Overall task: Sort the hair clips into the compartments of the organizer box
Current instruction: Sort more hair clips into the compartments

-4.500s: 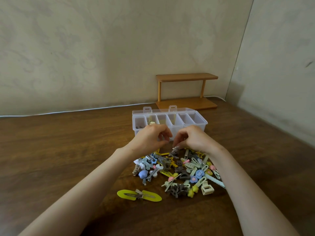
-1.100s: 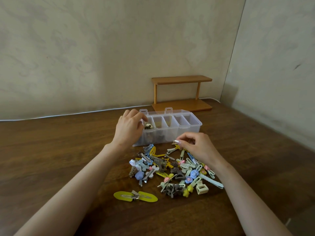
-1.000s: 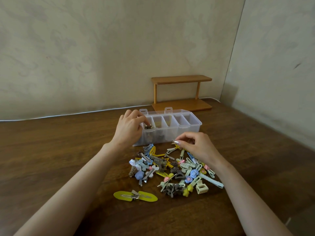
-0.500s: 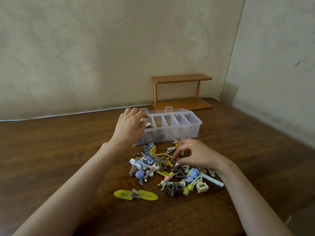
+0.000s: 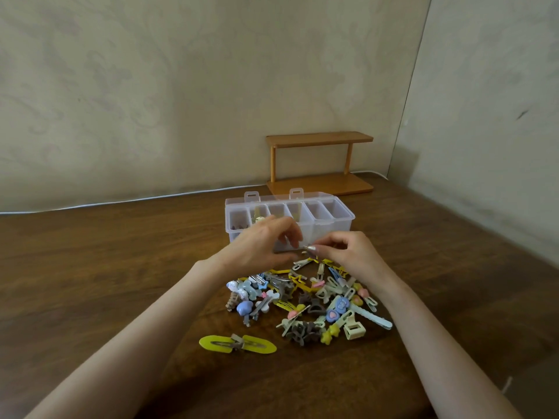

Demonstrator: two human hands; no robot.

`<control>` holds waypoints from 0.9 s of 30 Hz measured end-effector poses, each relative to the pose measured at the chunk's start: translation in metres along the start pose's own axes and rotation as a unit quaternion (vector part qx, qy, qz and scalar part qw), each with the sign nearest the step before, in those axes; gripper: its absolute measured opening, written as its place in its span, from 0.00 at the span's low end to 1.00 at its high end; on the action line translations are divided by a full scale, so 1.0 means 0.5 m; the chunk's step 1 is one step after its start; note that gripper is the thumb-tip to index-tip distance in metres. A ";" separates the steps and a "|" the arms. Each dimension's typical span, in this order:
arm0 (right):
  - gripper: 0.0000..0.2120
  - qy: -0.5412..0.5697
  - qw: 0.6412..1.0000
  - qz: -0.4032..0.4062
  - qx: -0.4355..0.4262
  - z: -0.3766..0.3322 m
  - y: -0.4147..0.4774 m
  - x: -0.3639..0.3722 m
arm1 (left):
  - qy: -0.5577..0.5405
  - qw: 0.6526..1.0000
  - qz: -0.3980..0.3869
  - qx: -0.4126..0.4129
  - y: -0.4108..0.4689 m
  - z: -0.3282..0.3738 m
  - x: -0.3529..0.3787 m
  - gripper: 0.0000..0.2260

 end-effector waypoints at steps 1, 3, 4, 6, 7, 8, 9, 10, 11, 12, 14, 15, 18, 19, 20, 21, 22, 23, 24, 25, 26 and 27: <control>0.07 0.019 1.000 0.002 -0.001 0.000 0.001 -0.001 | -0.003 1.000 -0.013 0.009 0.000 0.007 0.010 0.13; 0.07 0.046 0.999 -0.003 -0.004 -0.002 0.000 0.002 | -0.004 1.000 -0.005 0.024 0.000 0.017 0.019 0.15; 0.07 0.054 0.999 -0.007 -0.005 -0.003 -0.001 0.005 | -0.004 1.000 0.008 0.026 0.000 0.020 0.018 0.14; 0.09 0.059 0.998 -0.011 0.000 -0.002 -0.001 0.009 | -0.005 0.999 0.033 0.025 0.000 0.022 0.012 0.10; 0.10 0.058 0.998 -0.012 0.002 0.000 0.000 0.011 | -0.005 0.999 0.039 0.023 0.000 0.023 0.009 0.09; 0.11 0.056 0.998 -0.013 0.003 0.001 0.001 0.013 | -0.002 0.999 0.041 0.021 -0.001 0.024 0.008 0.08; 0.11 0.056 0.998 -0.013 0.001 0.002 0.002 0.015 | 0.004 0.999 0.042 0.019 -0.001 0.023 0.006 0.08; 0.12 0.056 0.998 -0.008 -0.002 0.001 0.002 0.015 | 0.013 0.999 0.049 0.015 -0.001 0.020 0.004 0.08; 0.12 0.055 0.998 0.001 -0.005 0.000 0.002 0.013 | 0.020 0.998 0.063 0.008 0.000 0.015 0.000 0.08; 0.11 0.052 0.999 0.013 -0.008 0.000 0.002 0.010 | 0.023 0.996 0.085 -0.006 0.001 0.005 -0.007 0.08; 0.09 0.045 0.998 0.031 -0.015 0.003 0.002 0.003 | 0.018 0.989 0.136 -0.054 0.001 -0.025 -0.022 0.07; 0.09 0.040 0.998 0.033 -0.018 0.004 0.002 0.002 | 0.018 0.984 0.160 -0.081 0.001 -0.042 -0.028 0.07; 0.08 0.019 0.999 0.026 -0.030 0.003 0.003 0.005 | 0.026 0.970 0.200 -0.136 0.004 -0.077 -0.035 0.07; 0.08 0.015 0.999 0.025 -0.032 0.002 0.003 0.007 | 0.029 0.968 0.202 -0.147 0.009 -0.085 -0.033 0.06; 0.08 0.014 0.999 0.026 -0.035 0.001 0.003 0.006 | 0.029 0.967 0.202 -0.154 0.016 -0.090 -0.032 0.06; 0.08 0.015 0.999 0.027 -0.037 0.001 0.003 0.005 | 0.027 0.966 0.201 -0.160 0.024 -0.094 -0.031 0.07; 0.08 0.015 0.999 0.028 -0.039 0.000 0.003 0.004 | 0.025 0.966 0.200 -0.163 0.034 -0.097 -0.030 0.07; 0.08 0.014 0.999 0.028 -0.041 0.001 0.002 0.003 | 0.023 0.965 0.198 -0.168 0.042 -0.099 -0.030 0.08; 0.08 0.015 0.999 0.027 -0.043 0.000 0.001 0.003 | 0.019 0.965 0.196 -0.174 0.050 -0.100 -0.030 0.09; 0.08 0.017 0.998 0.027 -0.045 0.000 0.001 0.003 | 0.013 0.964 0.195 -0.180 0.054 -0.101 -0.030 0.11; 0.08 0.018 0.998 0.026 -0.047 -0.001 0.000 0.003 | 0.007 0.963 0.198 -0.184 0.056 -0.102 -0.031 0.11; 0.07 0.018 0.998 0.026 -0.048 -0.001 0.000 0.004 | 0.004 0.962 0.202 -0.186 0.054 -0.104 -0.032 0.11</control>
Point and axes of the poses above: each hand's wrist, its own y-axis towards the middle knuckle, its own x-axis out of the palm, z = x × y, the point moved 6 cm from there along y, towards the middle knuckle, and after that the axes turned 9 degrees about y, right-handed, at the moved point
